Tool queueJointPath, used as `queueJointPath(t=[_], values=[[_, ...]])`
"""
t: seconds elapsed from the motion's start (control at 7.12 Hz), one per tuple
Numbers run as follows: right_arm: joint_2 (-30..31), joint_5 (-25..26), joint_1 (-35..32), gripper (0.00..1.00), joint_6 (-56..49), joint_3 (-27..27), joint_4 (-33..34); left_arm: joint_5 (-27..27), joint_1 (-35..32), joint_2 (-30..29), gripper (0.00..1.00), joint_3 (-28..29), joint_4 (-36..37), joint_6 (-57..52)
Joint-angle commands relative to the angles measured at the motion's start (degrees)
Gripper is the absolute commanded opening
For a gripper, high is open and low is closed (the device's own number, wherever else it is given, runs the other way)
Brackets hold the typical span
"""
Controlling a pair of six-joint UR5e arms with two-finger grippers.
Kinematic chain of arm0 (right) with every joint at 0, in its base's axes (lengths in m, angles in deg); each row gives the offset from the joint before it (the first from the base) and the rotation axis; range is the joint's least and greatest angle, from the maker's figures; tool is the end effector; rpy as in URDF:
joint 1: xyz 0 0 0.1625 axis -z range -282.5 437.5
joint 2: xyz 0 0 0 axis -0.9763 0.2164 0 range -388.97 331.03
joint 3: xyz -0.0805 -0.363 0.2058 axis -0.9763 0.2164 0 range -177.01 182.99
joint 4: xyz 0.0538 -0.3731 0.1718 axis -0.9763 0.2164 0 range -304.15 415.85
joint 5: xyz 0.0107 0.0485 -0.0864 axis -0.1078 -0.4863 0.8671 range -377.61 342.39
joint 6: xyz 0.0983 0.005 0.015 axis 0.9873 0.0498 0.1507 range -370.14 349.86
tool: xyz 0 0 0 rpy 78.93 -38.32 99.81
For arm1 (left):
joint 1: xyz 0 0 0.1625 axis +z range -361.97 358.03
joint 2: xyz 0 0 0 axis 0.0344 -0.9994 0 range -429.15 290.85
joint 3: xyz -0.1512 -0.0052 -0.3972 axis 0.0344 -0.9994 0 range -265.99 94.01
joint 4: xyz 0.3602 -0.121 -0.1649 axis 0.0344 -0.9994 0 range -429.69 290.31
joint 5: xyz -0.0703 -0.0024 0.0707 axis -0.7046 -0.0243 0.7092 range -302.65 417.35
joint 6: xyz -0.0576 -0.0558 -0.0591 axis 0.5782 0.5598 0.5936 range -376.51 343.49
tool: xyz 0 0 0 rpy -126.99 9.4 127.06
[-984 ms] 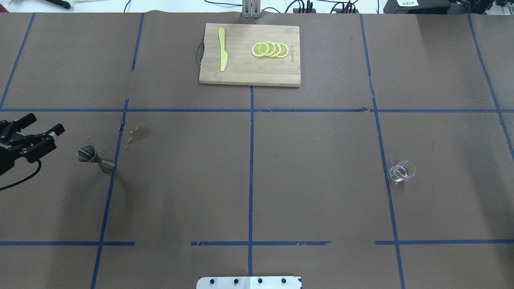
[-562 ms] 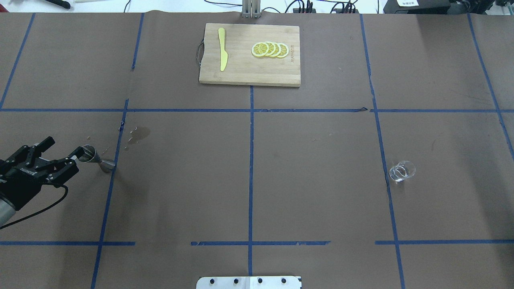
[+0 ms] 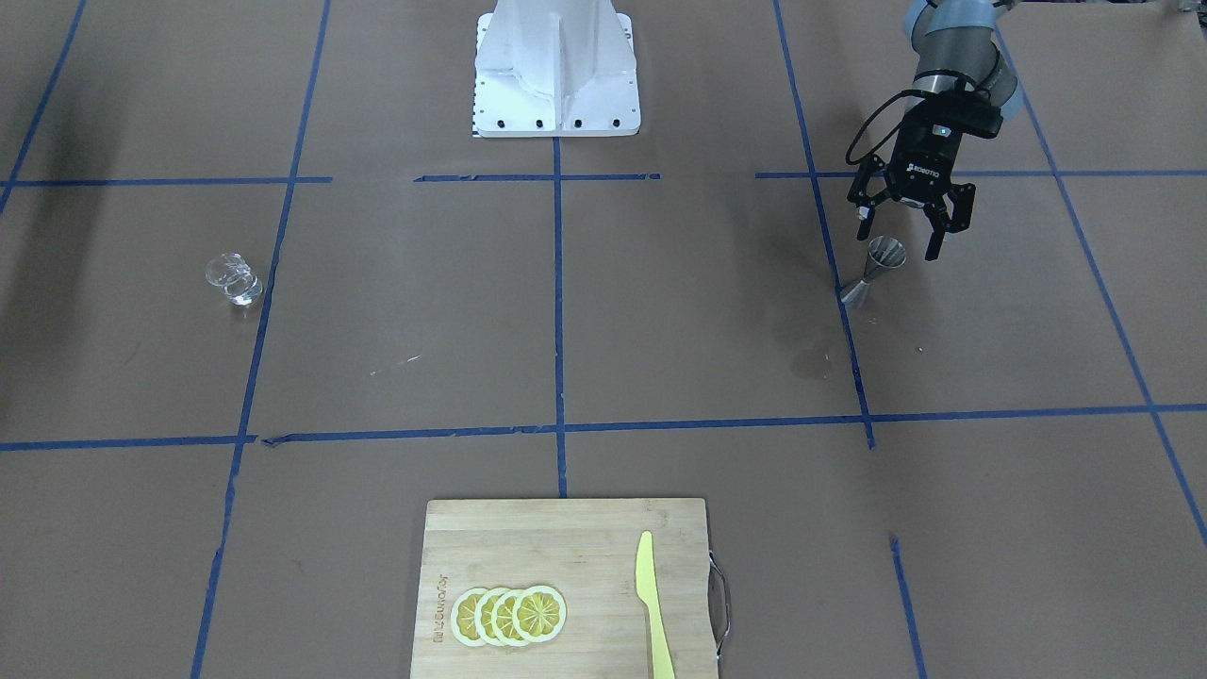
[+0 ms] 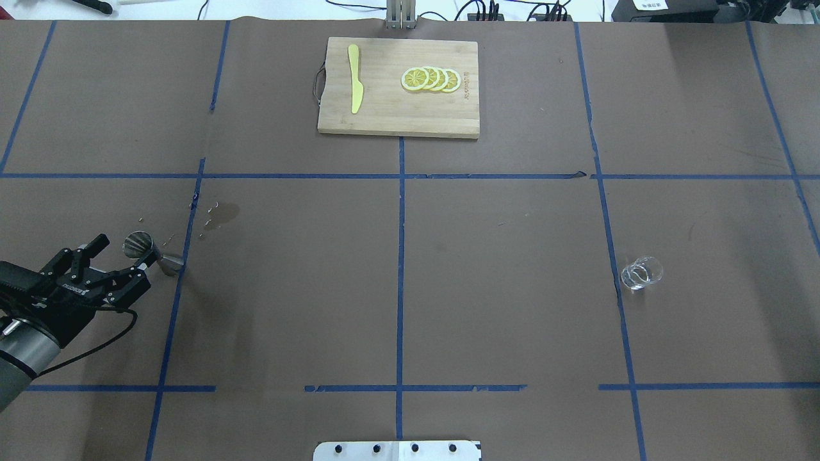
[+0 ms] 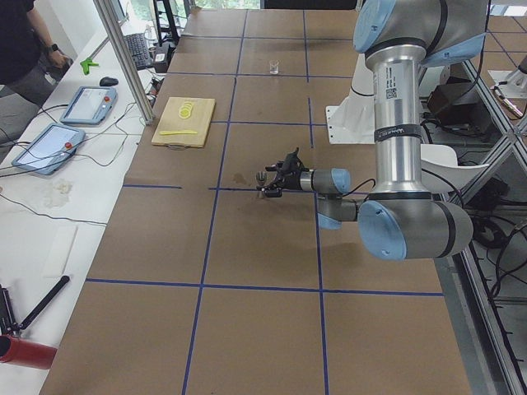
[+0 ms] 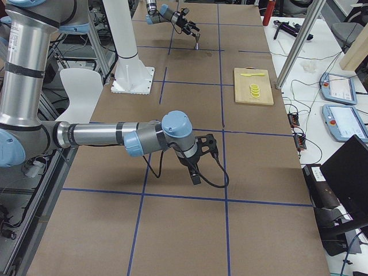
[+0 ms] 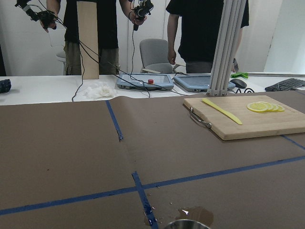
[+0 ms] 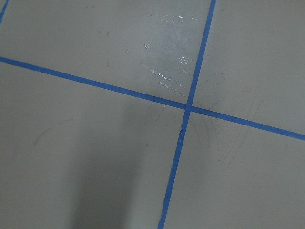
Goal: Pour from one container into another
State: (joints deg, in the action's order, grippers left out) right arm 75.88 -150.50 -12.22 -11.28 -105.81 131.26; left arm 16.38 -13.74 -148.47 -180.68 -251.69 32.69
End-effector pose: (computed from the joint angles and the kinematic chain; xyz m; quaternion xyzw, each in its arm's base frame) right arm 0.0635 -0.4004 0.5837 0.1527 -0.3597 -0.0702 0.9178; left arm 0.3328 -0.2824 0.5261 0.5469 0.4220 -0.1072 0.7151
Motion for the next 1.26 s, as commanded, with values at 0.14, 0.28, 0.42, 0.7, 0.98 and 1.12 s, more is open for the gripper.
queueJointPath(t=[0.14, 0.28, 0.42, 0.7, 0.98, 1.12], values=[[0.0, 0.0, -0.5, 1.00, 0.1, -0.1, 0.0, 1.2, 1.4, -1.2, 1.00, 1.7, 2.6, -0.2], [-0.1, 0.0, -0.6, 1.00, 0.0, 0.0, 0.0, 1.2, 1.6, -2.8, 1.00, 2.7, 2.9, -0.1], [-0.1, 0.0, -0.6, 1.00, 0.0, 0.1, 0.0, 1.3, 1.6, -4.3, 1.00, 4.7, 2.8, 0.0], [0.0, 0.0, -1.0, 1.00, 0.0, 0.1, 0.0, 1.2, 1.6, -4.4, 1.00, 6.1, 2.6, -0.1], [-0.1, 0.0, -1.2, 1.00, 0.0, 0.1, 0.0, 1.2, 1.6, -4.5, 1.00, 6.2, 2.3, -0.2], [-0.1, 0.0, -1.2, 1.00, 0.0, 0.1, 0.0, 1.2, 1.6, -4.5, 1.00, 6.3, 2.6, -0.2]])
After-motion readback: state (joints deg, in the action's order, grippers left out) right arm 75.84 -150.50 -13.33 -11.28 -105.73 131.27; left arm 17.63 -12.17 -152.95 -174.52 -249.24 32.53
